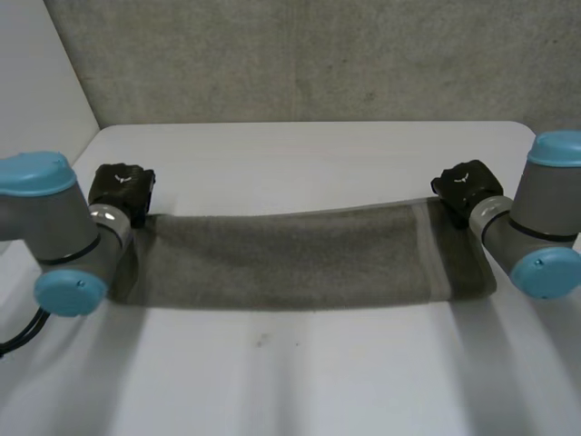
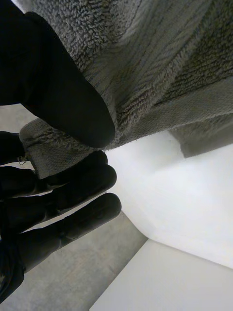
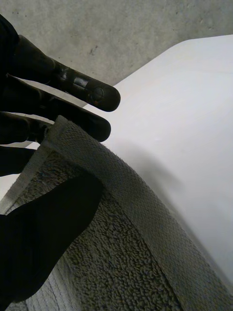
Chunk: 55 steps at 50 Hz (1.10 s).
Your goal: Fold the towel.
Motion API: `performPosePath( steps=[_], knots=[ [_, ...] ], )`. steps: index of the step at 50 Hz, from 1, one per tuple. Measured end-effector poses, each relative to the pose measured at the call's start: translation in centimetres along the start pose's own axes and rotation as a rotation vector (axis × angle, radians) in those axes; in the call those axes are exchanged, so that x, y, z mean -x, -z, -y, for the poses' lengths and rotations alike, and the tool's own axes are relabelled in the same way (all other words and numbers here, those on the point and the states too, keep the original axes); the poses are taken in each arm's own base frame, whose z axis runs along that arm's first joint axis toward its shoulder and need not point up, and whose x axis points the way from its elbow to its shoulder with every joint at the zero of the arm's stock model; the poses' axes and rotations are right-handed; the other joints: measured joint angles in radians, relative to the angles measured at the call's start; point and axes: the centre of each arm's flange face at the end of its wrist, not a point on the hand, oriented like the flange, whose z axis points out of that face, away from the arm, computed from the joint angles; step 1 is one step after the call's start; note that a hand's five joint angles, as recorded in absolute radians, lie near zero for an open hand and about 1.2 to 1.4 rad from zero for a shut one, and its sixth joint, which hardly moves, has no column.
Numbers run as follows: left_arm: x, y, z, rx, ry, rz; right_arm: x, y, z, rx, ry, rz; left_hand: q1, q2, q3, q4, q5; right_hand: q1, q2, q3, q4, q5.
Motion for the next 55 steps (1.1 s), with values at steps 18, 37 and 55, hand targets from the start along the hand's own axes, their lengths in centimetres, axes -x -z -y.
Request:
performPosePath(
  steps=[18, 37, 55],
  knots=[
    [-1.2, -2.2, 0.1, -0.028, 0.002, 0.024, -1.6, -1.2, 1.4, -0.022, -0.019, -0.106, -0.893, -0.956, -0.954, -0.957, -0.918, -0.761, -0.945, -0.977, -0.959, -0.920],
    [4.1, 6.5, 8.4, -0.199, 0.186, 0.084, -3.4, 9.2, 5.6, -0.070, -0.200, -0.022, -0.982, -1.052, -1.049, -1.050, -0.996, -0.761, -0.945, -0.977, -0.959, -0.925],
    [4.4, 10.5, 2.4, -0.043, 0.432, 0.005, -0.7, 10.9, -2.7, 0.079, -0.278, 0.137, -0.982, -1.052, -1.049, -1.050, -0.998, -0.744, -0.920, -0.932, -0.934, -0.893]
  ],
)
